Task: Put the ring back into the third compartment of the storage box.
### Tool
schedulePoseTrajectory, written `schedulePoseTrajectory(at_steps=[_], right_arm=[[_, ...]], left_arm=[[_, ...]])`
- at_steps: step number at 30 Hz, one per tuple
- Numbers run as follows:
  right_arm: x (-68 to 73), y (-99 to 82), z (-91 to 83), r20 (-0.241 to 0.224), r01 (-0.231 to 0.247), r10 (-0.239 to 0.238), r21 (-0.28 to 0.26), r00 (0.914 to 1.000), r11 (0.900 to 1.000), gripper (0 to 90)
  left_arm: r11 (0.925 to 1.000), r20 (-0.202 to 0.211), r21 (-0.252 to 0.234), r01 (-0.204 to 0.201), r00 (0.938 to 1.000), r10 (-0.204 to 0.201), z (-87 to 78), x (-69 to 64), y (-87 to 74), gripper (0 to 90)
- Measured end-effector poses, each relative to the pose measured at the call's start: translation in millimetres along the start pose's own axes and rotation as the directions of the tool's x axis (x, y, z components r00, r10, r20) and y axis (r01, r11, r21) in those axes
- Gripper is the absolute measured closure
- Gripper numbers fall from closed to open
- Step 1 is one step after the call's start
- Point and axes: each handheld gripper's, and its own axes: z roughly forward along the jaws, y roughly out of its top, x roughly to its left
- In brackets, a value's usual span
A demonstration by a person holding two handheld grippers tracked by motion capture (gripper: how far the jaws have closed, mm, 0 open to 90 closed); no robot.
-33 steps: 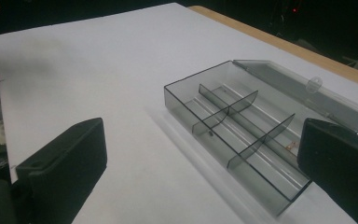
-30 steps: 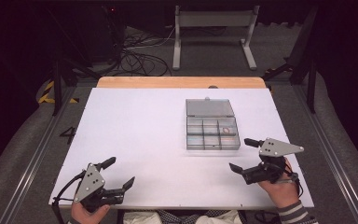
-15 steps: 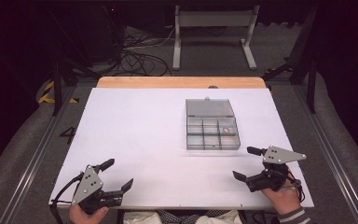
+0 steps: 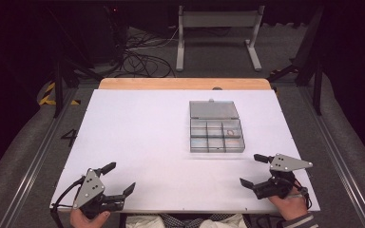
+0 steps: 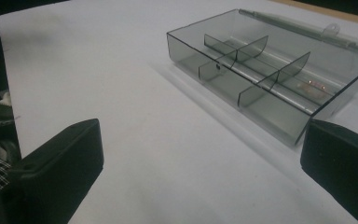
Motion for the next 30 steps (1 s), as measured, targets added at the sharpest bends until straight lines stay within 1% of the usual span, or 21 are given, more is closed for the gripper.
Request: schedulePoseTrajectory(at_steps=[3,5,8,12,15,17,21,25,27,30], right_arm=[[-1.5,-4.3,1.6,0.010,-0.006,0.006,0.034,0.9999,0.9994,0.0],[-1.8,-6.3,2.7,0.012,-0.011,0.010,0.053,0.9999,0.9985,0.0],[-0.7,-7.5,5.5,0.006,-0.026,0.026,0.068,0.9997,0.9974,0.1],[3.5,-6.4,11.2,0.014,-0.004,0.003,0.099,0.9999,0.9951,0.1],[6.4,-4.7,11.2,0.018,0.012,-0.014,0.091,0.9997,0.9957,0.1],[7.1,-3.5,9.2,0.023,0.018,-0.020,0.076,0.9995,0.9969,0.1],[6.8,-2.8,6.2,0.030,0.018,-0.020,0.055,0.9994,0.9983,0.1],[7.3,-2.4,5.3,0.033,0.021,-0.023,0.049,0.9992,0.9986,0.1],[7.8,-1.9,4.3,0.022,0.027,-0.027,0.040,0.9994,0.9989,0.1],[9.7,-0.7,2.7,0.022,0.038,-0.039,0.029,0.9990,0.9988,0.1]], left_arm=[[0.9999,-0.009,0.005,-0.011,0.9999,0.011,1.1,0.5,-1.1,13.9],[1.0000,-0.011,0.006,-0.006,0.9999,0.006,1.6,0.3,-1.7,13.9],[1.0000,-0.009,0.000,-0.008,0.9999,0.008,1.2,0.9,-1.4,13.8],[0.9999,-0.009,-0.004,-0.010,0.9999,0.010,1.9,0.9,-1.2,13.8],[0.9999,-0.014,-0.001,-0.010,0.9999,0.010,2.2,0.7,-1.2,13.8],[1.0000,-0.015,-0.002,-0.008,0.9999,0.008,1.6,1.6,-1.3,13.7],[1.0000,-0.014,-0.002,-0.004,0.9999,0.004,1.8,2.1,-1.5,13.7],[1.0000,-0.013,-0.004,-0.002,0.9999,0.002,1.7,2.3,-1.4,13.6],[1.0000,-0.018,-0.004,-0.004,0.9998,0.004,1.8,2.5,-1.7,13.4],[1.0000,-0.019,-0.003,-0.005,0.9998,0.005,2.0,2.3,-2.1,13.3]])
